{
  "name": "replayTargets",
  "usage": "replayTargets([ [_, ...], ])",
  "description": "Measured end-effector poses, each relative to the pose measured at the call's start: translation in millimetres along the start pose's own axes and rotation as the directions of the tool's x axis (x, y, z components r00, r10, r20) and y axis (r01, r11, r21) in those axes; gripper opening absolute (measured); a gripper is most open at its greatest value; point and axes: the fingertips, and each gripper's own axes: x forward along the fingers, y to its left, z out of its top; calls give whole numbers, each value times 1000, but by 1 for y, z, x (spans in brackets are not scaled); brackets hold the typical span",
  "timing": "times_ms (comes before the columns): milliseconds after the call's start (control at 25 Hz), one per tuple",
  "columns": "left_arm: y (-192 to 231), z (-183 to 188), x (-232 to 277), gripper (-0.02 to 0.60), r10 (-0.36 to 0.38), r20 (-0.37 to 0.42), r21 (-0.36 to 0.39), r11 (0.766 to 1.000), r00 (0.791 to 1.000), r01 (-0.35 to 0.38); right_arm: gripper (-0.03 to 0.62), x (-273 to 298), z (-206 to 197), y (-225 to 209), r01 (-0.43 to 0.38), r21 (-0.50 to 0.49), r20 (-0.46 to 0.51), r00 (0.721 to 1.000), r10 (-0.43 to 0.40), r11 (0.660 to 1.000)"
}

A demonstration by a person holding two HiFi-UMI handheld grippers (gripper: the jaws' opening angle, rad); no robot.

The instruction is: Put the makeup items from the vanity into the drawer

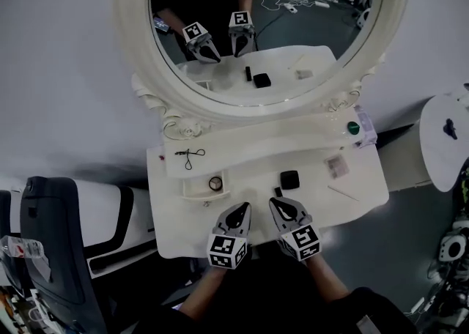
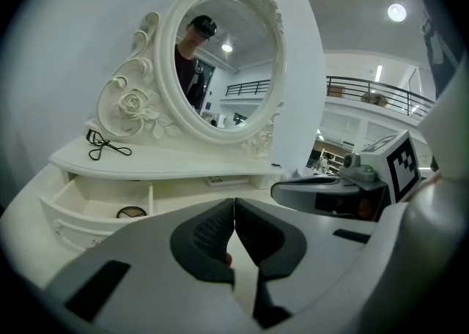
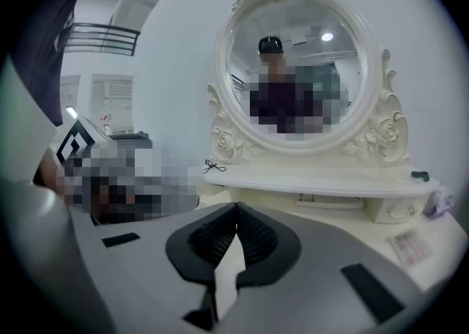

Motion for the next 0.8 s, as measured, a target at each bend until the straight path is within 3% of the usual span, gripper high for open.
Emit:
replayTargets([
  [560,-42,-9,30,15,-50,-47,16,999,998,51,23,-38,-8,-36,71,65,36,997,-73,995],
  [800,-45,-24,50,16,6,-112,14,1000,994,-4,23,-44,-14,-49,85,92,32,996,-88,992],
])
